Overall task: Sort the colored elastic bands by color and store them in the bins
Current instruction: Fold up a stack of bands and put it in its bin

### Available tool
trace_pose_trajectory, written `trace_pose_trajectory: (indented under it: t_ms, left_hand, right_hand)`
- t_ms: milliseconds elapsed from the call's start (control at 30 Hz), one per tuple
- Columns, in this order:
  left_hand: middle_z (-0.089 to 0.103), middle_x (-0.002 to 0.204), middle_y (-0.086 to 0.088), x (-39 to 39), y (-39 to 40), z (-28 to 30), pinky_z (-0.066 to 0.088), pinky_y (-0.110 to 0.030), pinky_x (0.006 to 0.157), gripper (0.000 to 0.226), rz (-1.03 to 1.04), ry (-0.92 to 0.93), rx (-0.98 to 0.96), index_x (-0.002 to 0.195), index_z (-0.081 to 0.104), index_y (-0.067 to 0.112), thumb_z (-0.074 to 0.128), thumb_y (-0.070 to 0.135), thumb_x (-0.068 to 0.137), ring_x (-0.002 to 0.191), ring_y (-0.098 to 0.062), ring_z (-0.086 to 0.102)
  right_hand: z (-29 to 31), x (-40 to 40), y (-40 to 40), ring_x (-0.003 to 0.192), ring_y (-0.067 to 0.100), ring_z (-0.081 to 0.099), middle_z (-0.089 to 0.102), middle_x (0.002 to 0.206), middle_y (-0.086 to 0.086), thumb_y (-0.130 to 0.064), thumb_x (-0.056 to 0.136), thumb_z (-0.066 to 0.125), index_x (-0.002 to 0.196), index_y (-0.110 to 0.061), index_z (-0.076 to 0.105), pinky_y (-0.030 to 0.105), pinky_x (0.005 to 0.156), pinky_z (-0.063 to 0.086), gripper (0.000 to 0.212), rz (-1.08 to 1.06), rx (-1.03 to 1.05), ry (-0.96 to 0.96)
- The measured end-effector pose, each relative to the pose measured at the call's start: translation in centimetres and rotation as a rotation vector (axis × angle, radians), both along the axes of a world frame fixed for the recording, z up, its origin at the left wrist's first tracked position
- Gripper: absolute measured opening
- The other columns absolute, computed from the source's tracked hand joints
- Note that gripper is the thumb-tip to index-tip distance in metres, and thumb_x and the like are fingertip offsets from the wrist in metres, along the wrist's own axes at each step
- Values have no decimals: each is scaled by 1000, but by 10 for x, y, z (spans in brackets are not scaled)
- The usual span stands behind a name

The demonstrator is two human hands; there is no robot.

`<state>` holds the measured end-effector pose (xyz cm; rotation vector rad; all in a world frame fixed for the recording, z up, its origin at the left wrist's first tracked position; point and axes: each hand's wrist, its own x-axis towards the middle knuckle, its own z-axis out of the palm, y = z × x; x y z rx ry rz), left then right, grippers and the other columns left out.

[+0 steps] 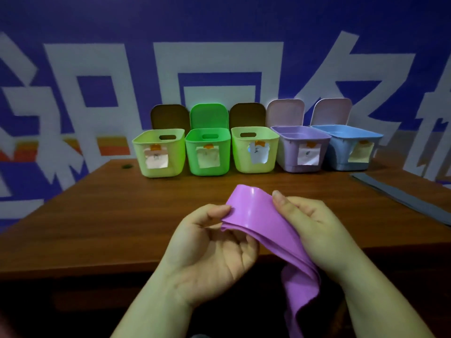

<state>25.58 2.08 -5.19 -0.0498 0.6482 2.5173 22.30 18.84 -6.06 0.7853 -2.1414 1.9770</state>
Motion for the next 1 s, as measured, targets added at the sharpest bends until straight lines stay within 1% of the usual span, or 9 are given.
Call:
trace_pose_trajectory:
  t_ms: [100,267,400,500,600,733,867,967,1000]
  left_hand:
    - [61,86,-10,30,-9,-24,54,-30,63,52,-9,-11,61,89,68,-5,77,-11,38,62,-22,62]
    - [51,73,-8,58,-6,-60,53,-25,55,29,151,-110,-27,84,64,-7,64,-2,55,50,-13,50]
    - [57,61,-11,65,4,-80,52,-23,53,10,241,-86,-140,65,67,-2,59,-2,58,47,-16,55]
    - [60,62,-14,63,11,-97,53,-23,52,20,334,-4,-221,80,65,1,58,-3,62,49,-17,56]
    - [66,83,-24,62,15,-109,48,-28,66,48,415,80,-350,101,63,-3,67,-9,54,72,-25,60]
    - [69,92,-24,65,14,-127,57,-26,67,53,455,185,-423,99,65,1,71,-1,47,84,-32,67]
    - [70,74,-15,60,12,-146,54,-21,51,24,475,97,-456,78,68,7,59,4,55,62,-18,67]
    - [69,73,-9,68,13,-154,52,-18,54,27,479,144,-502,87,66,5,62,16,62,61,-12,66]
    - [69,74,-9,72,14,-155,51,-17,55,30,485,160,-519,90,66,3,63,17,63,62,-11,65]
  right_hand:
    - [-45,13,-20,69,15,44,54,73,8,-78,64,58,78,7,58,30,66,36,87,51,-33,-99]
    - [-103,36,-43,81,14,58,68,85,9,-81,59,59,88,-5,66,27,76,45,82,5,-27,-260]
    - [-104,57,-33,78,12,64,69,81,-7,-64,77,53,83,-25,64,18,70,47,40,-281,26,-102]
    - [-92,76,-31,63,1,63,69,77,-9,-64,78,58,82,-31,66,14,60,50,35,-292,9,-41]
    - [-91,87,-36,66,5,67,71,77,-5,-53,63,62,79,-27,71,16,58,52,32,-250,39,-112]
    - [-106,89,-40,72,10,69,73,77,-6,-54,55,66,78,-28,73,26,63,58,35,-255,45,-172]
    - [-121,92,-40,70,9,69,73,73,-5,-52,55,67,80,-37,71,26,62,57,29,-253,42,-229]
    - [-129,91,-38,67,8,69,73,71,-3,-30,73,71,76,-35,73,29,63,57,7,-238,56,-276]
    - [-133,90,-36,66,9,70,73,70,-2,-19,79,70,75,-32,73,32,65,58,13,-238,68,-268]
